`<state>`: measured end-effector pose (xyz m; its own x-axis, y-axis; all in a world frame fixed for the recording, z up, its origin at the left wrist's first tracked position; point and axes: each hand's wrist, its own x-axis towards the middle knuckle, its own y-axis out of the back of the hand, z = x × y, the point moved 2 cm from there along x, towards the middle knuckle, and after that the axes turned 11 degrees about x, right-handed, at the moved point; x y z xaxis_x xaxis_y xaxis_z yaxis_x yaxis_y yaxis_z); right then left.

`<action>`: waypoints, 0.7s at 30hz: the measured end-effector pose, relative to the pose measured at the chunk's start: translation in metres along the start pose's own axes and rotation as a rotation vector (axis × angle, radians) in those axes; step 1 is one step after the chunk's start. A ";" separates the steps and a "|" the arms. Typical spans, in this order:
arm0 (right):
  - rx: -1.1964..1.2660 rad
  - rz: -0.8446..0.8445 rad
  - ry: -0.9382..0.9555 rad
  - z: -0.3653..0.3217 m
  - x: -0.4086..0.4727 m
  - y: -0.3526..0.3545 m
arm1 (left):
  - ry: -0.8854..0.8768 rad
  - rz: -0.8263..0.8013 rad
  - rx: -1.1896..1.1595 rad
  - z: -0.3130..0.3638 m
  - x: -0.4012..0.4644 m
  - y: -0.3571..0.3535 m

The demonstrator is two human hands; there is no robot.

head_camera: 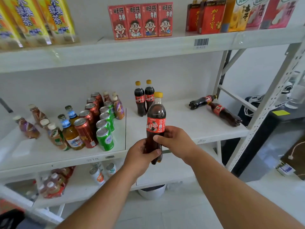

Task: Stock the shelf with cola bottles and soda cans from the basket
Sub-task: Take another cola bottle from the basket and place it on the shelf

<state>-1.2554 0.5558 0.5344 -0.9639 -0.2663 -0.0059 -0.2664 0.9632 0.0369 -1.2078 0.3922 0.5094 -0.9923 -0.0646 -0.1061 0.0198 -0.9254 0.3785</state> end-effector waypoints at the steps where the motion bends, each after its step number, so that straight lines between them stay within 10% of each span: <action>1: -0.004 -0.013 0.004 0.001 0.009 0.008 | 0.002 0.011 -0.005 0.004 0.008 -0.006; 21: -0.094 -0.154 -0.052 0.032 0.150 0.028 | 0.099 0.111 0.014 -0.027 0.138 -0.018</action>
<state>-1.4072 0.5438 0.5028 -0.9112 -0.4059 -0.0700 -0.4117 0.9028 0.1244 -1.3415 0.3893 0.4629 -0.9671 -0.2034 -0.1529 0.1263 -0.9054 0.4054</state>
